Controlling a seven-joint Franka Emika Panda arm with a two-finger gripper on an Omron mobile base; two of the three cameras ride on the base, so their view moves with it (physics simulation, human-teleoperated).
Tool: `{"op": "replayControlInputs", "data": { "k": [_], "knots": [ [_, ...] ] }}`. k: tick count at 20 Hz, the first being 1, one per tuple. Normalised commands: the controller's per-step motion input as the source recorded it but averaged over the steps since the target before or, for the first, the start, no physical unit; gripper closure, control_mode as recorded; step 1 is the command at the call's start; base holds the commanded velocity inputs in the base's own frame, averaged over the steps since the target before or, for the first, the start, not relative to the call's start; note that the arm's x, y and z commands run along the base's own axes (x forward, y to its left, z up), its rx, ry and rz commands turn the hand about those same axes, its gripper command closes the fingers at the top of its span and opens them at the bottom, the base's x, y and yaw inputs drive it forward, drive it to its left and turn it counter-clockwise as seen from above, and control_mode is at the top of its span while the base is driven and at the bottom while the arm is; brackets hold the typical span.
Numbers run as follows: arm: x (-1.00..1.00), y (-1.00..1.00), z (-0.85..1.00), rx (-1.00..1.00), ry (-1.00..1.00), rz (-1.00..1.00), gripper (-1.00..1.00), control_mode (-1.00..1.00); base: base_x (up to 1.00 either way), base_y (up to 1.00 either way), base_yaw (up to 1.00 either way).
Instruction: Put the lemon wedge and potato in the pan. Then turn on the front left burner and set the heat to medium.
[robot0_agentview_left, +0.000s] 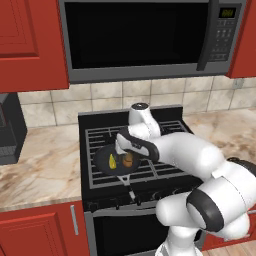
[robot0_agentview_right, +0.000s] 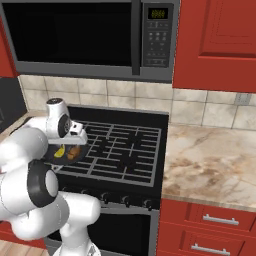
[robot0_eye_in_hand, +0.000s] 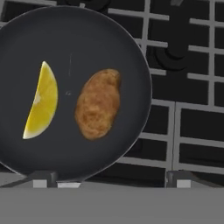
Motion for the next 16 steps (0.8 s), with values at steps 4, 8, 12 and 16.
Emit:
{"op": "replayControlInputs", "data": {
  "k": [4,8,12,16],
  "knots": [
    [-0.03,-0.41,0.00,0.02,0.01,0.05,-1.00,-1.00,0.00,0.00,0.00],
    [0.00,-0.19,0.09,0.00,0.03,0.05,-1.00,-1.00,0.00,0.00,0.00],
    [-0.17,-0.18,0.01,0.05,0.04,0.06,-1.00,-1.00,0.00,0.00,0.00],
    [-0.38,-0.33,0.02,0.06,0.02,0.07,-1.00,-1.00,0.00,0.00,0.00]
  ]
}}
